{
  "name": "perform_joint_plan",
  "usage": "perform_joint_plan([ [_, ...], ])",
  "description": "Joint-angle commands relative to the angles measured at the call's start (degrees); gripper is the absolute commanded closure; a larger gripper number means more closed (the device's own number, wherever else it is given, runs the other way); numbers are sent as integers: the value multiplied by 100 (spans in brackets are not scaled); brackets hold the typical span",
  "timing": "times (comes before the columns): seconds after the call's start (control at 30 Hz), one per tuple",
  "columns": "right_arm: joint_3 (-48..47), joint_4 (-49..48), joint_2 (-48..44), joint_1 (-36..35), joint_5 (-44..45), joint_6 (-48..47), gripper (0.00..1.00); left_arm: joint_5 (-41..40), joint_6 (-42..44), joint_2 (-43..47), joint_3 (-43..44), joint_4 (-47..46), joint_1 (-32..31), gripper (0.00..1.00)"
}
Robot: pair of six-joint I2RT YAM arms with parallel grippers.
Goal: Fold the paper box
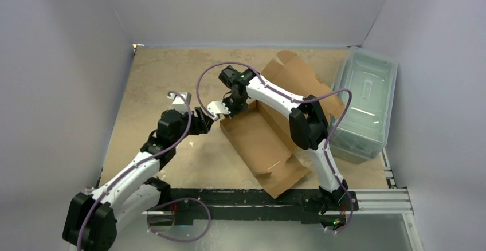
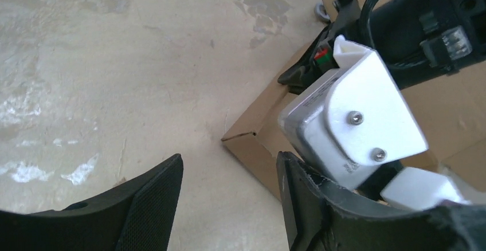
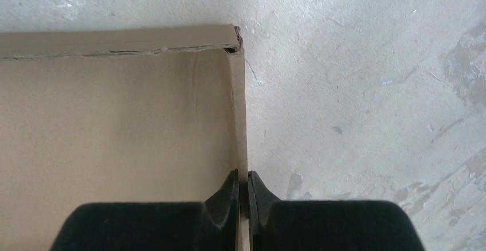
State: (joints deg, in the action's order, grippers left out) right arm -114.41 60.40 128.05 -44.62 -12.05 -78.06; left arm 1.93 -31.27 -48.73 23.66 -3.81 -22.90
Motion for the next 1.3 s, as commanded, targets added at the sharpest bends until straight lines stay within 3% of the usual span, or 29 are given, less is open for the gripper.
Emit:
perform_joint_plan([
  [0.0,-13,38,-407,-27,-701,-18,100,789,755,-359,-178,-1757,4,39],
  [0.2,335,-91,-582,-9,-982,-97,99,844,729,-88,-1514,-4025,-4,40],
  [0.47,775,-513,-843,36,-1268,-138,99,1228,809,-882,-1763,-5374,-4,43],
  [0.8,850,-601,-890,24,-1339,-130,99,1573,739,-1852,-1591,-5988,-6,49],
  [1.03,893,-656,-879,25,-1285,-117,99,1717,835,-2269,-1401,-5928,-4,62],
  [1.27,912,-755,-853,24,-1264,-31,98,1780,993,-2476,-1361,-5773,-4,63],
])
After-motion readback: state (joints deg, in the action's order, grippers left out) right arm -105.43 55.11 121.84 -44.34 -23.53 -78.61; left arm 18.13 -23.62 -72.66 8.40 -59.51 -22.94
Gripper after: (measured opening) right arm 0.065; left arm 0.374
